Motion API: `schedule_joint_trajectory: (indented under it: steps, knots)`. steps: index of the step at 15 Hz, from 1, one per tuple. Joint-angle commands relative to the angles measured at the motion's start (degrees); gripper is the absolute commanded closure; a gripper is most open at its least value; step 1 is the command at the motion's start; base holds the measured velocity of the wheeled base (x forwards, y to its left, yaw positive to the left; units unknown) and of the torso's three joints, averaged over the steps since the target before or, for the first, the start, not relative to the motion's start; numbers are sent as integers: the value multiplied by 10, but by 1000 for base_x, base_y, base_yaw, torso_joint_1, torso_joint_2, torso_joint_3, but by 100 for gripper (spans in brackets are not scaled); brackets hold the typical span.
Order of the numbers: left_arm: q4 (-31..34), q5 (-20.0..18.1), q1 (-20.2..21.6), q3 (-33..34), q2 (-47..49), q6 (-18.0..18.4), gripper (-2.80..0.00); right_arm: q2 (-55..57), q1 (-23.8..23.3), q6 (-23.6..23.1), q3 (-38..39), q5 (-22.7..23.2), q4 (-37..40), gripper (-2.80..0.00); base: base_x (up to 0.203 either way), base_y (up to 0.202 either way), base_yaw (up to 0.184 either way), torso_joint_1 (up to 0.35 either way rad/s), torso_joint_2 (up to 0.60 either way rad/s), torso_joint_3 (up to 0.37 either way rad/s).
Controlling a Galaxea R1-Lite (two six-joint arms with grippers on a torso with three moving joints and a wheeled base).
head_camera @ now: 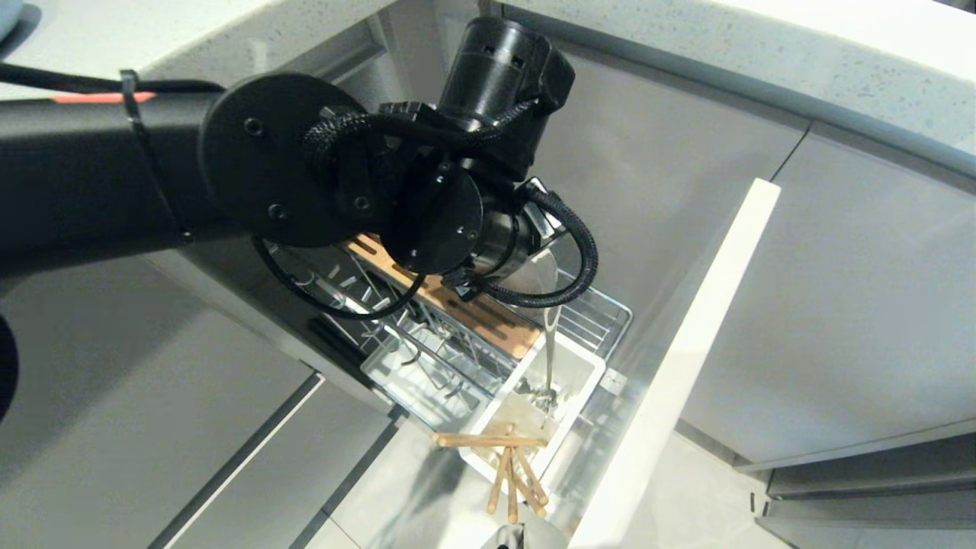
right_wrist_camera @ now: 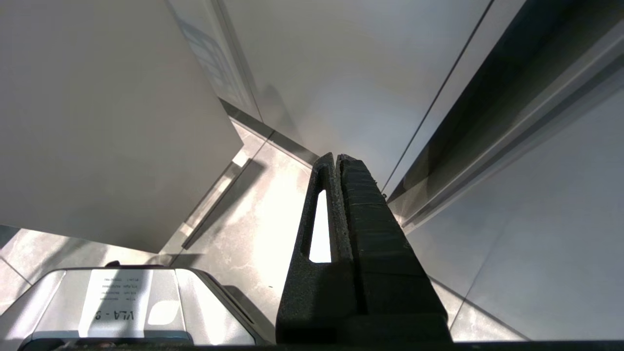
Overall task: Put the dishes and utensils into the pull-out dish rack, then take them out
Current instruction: Take the bowl out of the cupboard
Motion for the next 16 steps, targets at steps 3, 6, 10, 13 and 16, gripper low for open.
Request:
schedule_joint_trajectory:
  steps: [3,6,10,13,16]
  knots:
    - [-33,-19,12,13,13,0,-280,0,0,0,1,-1,0,0,0,0,0,0,0,0]
    - [-82,-38,23,38,16,15,-280,0,0,0,1,0,0,0,0,0,0,0,0,0]
    - [-149,-49,36,70,18,31,-280,0,0,0,1,0,0,0,0,0,0,0,0,0]
    - [-158,-48,36,76,19,37,-280,0,0,0,1,0,0,0,0,0,0,0,0,0]
    - [-179,-48,36,90,18,49,-280,0,0,0,1,0,0,0,0,0,0,0,0,0]
